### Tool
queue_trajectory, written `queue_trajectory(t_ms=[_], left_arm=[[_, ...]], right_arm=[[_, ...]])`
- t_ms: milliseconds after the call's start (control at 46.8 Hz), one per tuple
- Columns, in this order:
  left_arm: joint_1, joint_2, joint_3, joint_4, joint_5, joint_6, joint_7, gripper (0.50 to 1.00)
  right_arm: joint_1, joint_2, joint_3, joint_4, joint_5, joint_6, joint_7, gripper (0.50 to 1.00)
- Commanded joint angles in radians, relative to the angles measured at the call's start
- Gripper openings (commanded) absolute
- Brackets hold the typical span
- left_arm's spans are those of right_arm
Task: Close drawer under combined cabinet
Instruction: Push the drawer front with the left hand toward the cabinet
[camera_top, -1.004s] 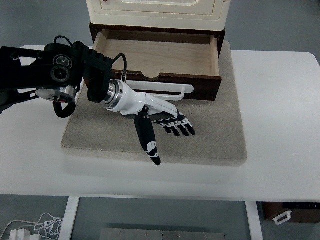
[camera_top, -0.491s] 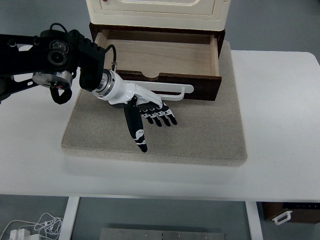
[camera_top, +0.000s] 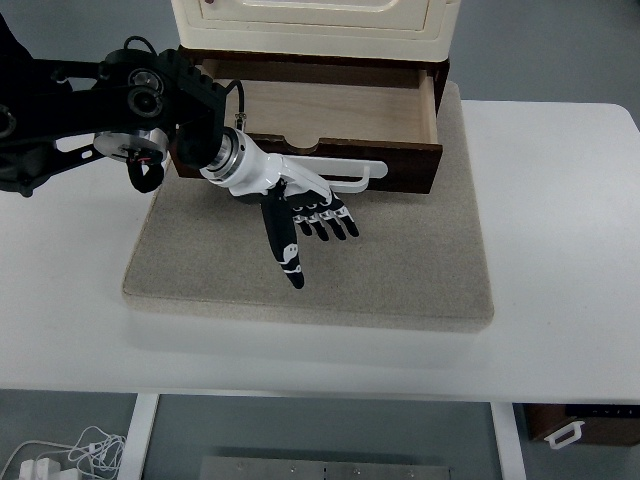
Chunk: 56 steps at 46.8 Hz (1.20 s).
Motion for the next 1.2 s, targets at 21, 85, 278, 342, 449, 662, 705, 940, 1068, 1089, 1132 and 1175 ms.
queue_trajectory(t_ms=[21, 85, 278, 342, 449, 662, 705, 940, 1068, 1089, 1132, 1175], left_arm=[[0.0, 0.0, -0.006, 0.013, 0.001, 0.002, 0.0, 0.999], [-0.002, -0.001, -0.006, 0.022, 0.001, 0.002, 0.0, 0.999], [-0.003, -0.001, -0.007, 0.056, 0.002, 0.003, -0.002, 0.999], [-0.003, -0.003, -0.013, 0.072, 0.002, 0.003, -0.002, 0.999], [-0.003, -0.003, -0.024, 0.095, 0.005, 0.0, -0.006, 0.999], [-0.003, -0.004, -0.033, 0.131, 0.008, 0.0, -0.006, 0.999], [-0.002, -0.004, -0.036, 0.137, 0.014, 0.0, -0.008, 0.999], [0.002, -0.012, -0.061, 0.163, 0.05, 0.0, -0.006, 0.999], [0.003, -0.021, -0.061, 0.2, 0.051, 0.0, -0.008, 0.999], [0.003, -0.024, -0.061, 0.203, 0.051, 0.0, -0.008, 0.996], [0.003, -0.027, -0.062, 0.211, 0.05, 0.0, -0.008, 0.999], [0.003, -0.029, -0.062, 0.217, 0.05, 0.0, -0.008, 0.999]], right_arm=[[0.0, 0.0, 0.0, 0.0, 0.0, 0.0, 0.0, 0.952], [0.0, 0.0, 0.001, 0.0, 0.0, 0.0, 0.0, 0.952], [0.0, 0.0, 0.0, 0.0, 0.0, 0.0, 0.0, 0.952], [0.0, 0.0, 0.0, 0.0, 0.0, 0.0, 0.0, 0.952], [0.0, 0.0, 0.0, 0.0, 0.0, 0.0, 0.0, 0.952], [0.0, 0.0, 0.0, 0.0, 0.0, 0.0, 0.0, 0.952], [0.0, 0.0, 0.001, 0.0, 0.0, 0.0, 0.0, 0.952], [0.0, 0.0, 0.0, 0.0, 0.0, 0.0, 0.0, 0.952], [0.0, 0.0, 0.0, 0.0, 0.0, 0.0, 0.0, 0.952], [0.0, 0.0, 0.001, 0.0, 0.0, 0.0, 0.0, 0.952], [0.0, 0.0, 0.0, 0.0, 0.0, 0.0, 0.0, 0.952], [0.0, 0.0, 0.0, 0.0, 0.0, 0.0, 0.0, 0.952]])
